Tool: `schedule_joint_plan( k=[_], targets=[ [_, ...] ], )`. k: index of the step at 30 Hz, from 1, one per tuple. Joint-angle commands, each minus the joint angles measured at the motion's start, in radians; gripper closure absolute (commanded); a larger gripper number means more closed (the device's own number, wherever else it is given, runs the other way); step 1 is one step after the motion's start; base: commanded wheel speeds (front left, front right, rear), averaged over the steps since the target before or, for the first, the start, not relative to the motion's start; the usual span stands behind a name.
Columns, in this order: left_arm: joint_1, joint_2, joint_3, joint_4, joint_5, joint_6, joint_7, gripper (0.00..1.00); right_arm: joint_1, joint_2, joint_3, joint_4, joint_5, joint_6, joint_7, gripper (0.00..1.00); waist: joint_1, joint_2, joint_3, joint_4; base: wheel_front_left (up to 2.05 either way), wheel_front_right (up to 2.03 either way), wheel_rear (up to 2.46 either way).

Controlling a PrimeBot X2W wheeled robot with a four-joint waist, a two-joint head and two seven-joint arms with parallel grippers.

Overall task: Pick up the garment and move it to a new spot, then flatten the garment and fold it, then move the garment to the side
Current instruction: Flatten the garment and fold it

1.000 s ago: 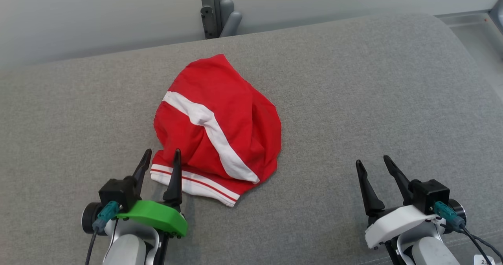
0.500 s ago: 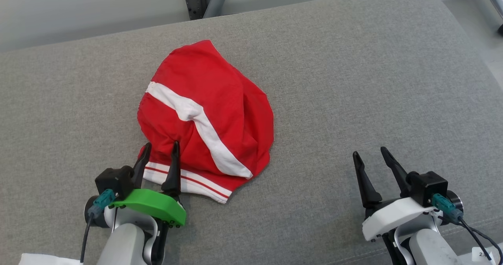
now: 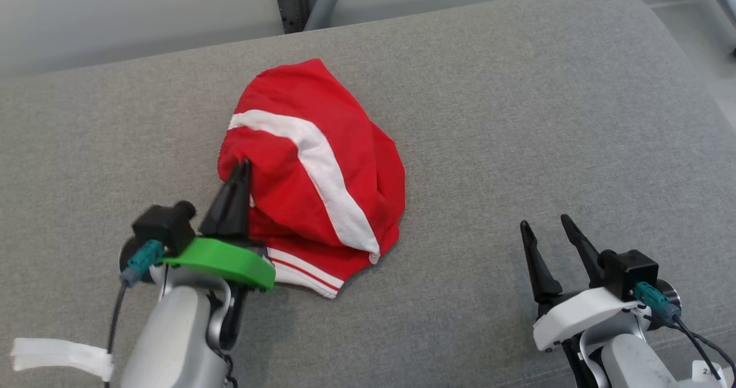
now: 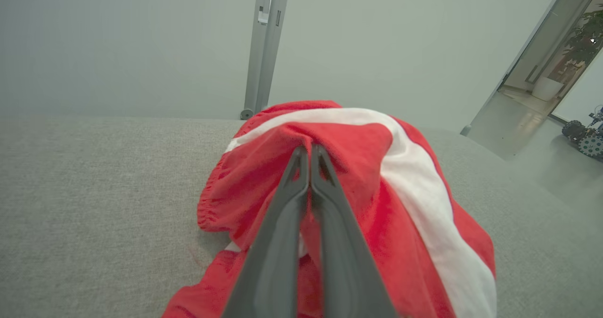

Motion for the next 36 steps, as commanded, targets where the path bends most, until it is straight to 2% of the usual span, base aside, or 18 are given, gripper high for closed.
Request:
schedule_joint_plan(
  k=[1, 5, 11, 14, 21, 22, 24, 29, 36],
  targets=[
    [-0.037, 0.019, 0.016, -0.026, 0.01, -0.002, -0.001, 1.0, 0.014, -0.003, -0.005, 0.004, 0.002, -0.001, -0.003, 0.0, 0.0, -0.0001, -0.025, 0.022, 0.0, 0.0, 0.0],
    [-0.119, 0.068, 0.05, -0.115, 0.031, -0.002, -0.001, 1.0, 0.027, 0.002, -0.01, 0.009, 0.003, -0.001, -0.003, 0.0, 0.0, -0.0001, -0.067, 0.06, 0.0, 0.0, 0.0],
    [-0.297, 0.195, 0.142, -0.177, 0.066, 0.0, -0.001, 1.0, 0.049, 0.012, -0.009, 0.009, 0.002, -0.001, -0.003, 0.0, 0.0, -0.0001, -0.109, 0.115, 0.0, 0.0, 0.0],
    [-0.361, 0.26, 0.154, -0.169, 0.076, 0.0, -0.001, 1.0, 0.063, 0.017, -0.016, 0.01, 0.003, -0.001, -0.003, 0.0, 0.0, -0.0001, -0.117, 0.137, 0.0, 0.0, 0.0],
    [-0.459, 0.415, 0.166, -0.002, 0.087, 0.0, -0.001, 1.0, 0.055, 0.017, -0.033, 0.004, 0.013, -0.001, -0.003, 0.0, 0.0, -0.0001, -0.08, 0.169, 0.0, 0.0, 0.0],
    [-0.482, 0.454, 0.187, 0.055, 0.089, 0.0, -0.001, 1.0, 0.043, 0.003, -0.033, -0.003, 0.006, -0.001, -0.003, 0.0, 0.0, -0.0001, -0.06, 0.171, 0.0, 0.0, 0.0],
    [-0.488, 0.485, 0.214, 0.102, 0.086, 0.002, -0.001, 1.0, 0.034, -0.008, -0.032, -0.009, 0.002, -0.001, -0.003, 0.0, 0.0, -0.0001, -0.041, 0.171, 0.0, 0.0, 0.0],
    [-0.46, 0.542, 0.276, 0.169, 0.092, 0.009, -0.001, 1.0, 0.009, -0.04, -0.034, -0.032, 0.007, -0.001, -0.003, 0.0, 0.0, -0.0001, 0.01, 0.172, 0.0, 0.0, 0.0],
    [-0.421, 0.545, 0.372, 0.187, 0.096, 0.053, -0.001, 1.0, -0.019, -0.072, -0.037, -0.063, -0.004, -0.001, -0.003, 0.0, 0.0, -0.0001, 0.072, 0.182, 0.0, 0.0, 0.0]
  ],
)
